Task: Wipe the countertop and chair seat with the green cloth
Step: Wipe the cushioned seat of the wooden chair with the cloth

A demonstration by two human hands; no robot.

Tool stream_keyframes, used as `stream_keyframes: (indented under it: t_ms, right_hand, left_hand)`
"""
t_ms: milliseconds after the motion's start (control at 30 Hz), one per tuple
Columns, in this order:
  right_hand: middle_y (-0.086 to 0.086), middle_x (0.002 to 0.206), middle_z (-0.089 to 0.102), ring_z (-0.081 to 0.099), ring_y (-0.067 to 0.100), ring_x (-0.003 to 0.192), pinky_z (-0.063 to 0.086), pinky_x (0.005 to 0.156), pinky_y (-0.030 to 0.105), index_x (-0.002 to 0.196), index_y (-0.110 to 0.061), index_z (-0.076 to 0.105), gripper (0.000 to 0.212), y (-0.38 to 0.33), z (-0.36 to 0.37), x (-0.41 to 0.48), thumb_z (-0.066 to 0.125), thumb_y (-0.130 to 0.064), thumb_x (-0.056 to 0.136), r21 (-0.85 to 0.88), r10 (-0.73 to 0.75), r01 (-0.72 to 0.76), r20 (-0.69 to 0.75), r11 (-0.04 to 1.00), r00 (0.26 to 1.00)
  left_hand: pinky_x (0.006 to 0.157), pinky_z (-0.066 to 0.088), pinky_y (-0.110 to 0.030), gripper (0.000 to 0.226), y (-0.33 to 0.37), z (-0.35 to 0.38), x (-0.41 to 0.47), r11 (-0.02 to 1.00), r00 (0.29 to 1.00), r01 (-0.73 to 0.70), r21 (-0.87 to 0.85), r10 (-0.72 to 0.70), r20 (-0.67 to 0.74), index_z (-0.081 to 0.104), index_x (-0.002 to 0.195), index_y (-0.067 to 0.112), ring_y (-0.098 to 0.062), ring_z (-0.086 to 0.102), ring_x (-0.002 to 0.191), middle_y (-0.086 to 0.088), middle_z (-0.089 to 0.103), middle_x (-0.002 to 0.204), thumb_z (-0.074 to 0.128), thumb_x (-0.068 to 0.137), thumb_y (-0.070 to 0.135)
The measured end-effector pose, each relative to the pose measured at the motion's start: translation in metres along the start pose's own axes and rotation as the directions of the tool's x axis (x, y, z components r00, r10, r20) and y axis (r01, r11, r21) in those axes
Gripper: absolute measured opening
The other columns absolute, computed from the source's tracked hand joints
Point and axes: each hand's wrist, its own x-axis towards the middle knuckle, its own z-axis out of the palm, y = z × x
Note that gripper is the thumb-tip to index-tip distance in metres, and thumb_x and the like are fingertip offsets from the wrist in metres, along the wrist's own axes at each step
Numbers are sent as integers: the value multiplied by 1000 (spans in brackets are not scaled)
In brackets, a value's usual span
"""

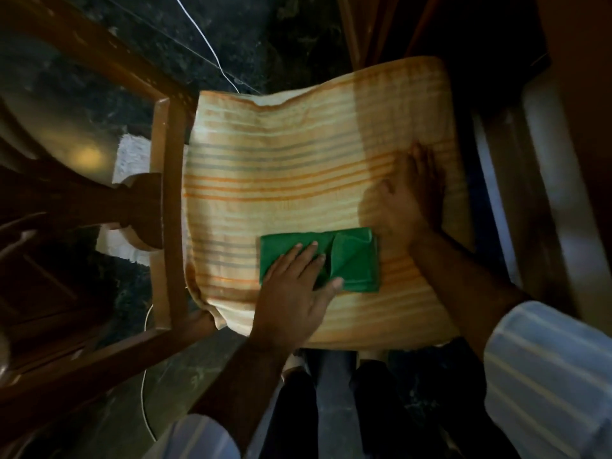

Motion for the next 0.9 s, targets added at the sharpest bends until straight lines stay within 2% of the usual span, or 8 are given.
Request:
stream_keyframes:
  t_ms: [133,267,333,467,567,667,800,900]
  right_hand:
    - [19,119,68,62,26,111,48,101,39,110,1,71,32,-18,-11,-28,71,-26,92,252,-191,160,105,955,976]
    - [1,128,68,58,27,122,50,103,39,117,-19,75,47,-25,-8,-59,60,-57,95,130,-192,169,199,977,961]
    - [0,121,71,61,27,118,54,99,42,117,-23,73,44,-25,-7,-62,61,-58,94,124,-139,111,242,986,960]
    - [2,119,75,68,28,114,59,96,44,115,-28,71,52,-29,-9,-58,88,-50,71,60,-53,29,460,998,886]
    - [6,119,76,69,23,101,55,74,26,118,-21,78,49,-29,-16,-55,88,-35,72,107,-24,-47,578,993,815]
    - [3,105,74,63,17,83,42,59,23,91,-25,72,25,-30,-26,-59,80,-42,76,211,-43,-102,590,972,806]
    - [4,91,78,74,25,86,54,74,36,87,-15,75,58,-49,-60,-72,75,-70,67,462,-73,-206,517,863,853]
    - [4,89,83,80,22,86,63,81,42,89,-18,82,40,-66,-97,-77,88,-51,67,540,-160,-168,507,825,847]
  left_hand:
    - [97,38,-25,32,-25,-20,15,916,871,325,-237,-388,-302,65,117,14,-23,56,114,-7,65,119,56,98,39]
    - [69,48,-8,44,-33,-15,14,705,754,547,-451,-649,-101,57,122,14,-16,65,99,0,67,111,75,86,33]
    - [57,42,0,38,-32,-14,13,685,773,544,-485,-634,-29,61,118,19,-9,66,87,11,68,98,76,85,31]
    - [81,60,-34,25,-36,-21,18,450,738,578,-681,-645,200,71,107,24,-19,73,96,4,76,102,75,83,20]
    - [76,59,-26,22,-30,-40,16,336,797,499,-799,-541,270,68,102,28,-19,73,100,4,76,104,72,89,12]
    - [83,60,-33,20,-19,-67,13,346,865,404,-847,-445,231,68,104,24,-19,74,101,0,77,107,71,91,10]
    - [75,61,-36,15,0,-122,10,466,943,254,-847,-313,110,60,99,20,-25,74,93,-9,75,100,69,93,9]
    - [73,60,-35,16,16,-171,6,508,969,155,-847,-246,29,55,103,13,-25,73,91,-8,73,97,67,94,8]
